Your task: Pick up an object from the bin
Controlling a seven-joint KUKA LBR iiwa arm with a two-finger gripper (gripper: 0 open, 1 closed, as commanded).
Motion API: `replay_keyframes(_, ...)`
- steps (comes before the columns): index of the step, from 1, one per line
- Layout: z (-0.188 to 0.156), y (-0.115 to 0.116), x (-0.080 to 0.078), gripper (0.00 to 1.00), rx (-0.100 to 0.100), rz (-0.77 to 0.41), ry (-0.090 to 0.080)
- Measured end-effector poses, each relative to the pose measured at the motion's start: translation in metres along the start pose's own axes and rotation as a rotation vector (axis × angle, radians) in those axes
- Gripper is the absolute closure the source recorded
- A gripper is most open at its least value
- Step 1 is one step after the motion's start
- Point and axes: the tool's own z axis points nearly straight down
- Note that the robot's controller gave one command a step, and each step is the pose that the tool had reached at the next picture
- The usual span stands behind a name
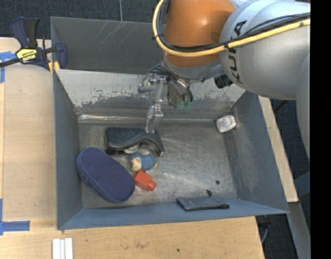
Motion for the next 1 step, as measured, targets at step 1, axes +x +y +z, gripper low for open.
replay_keyframes(1, 0.1346, 0.0063, 0.0329, 0.00, -0.005, 0.054, -0.015)
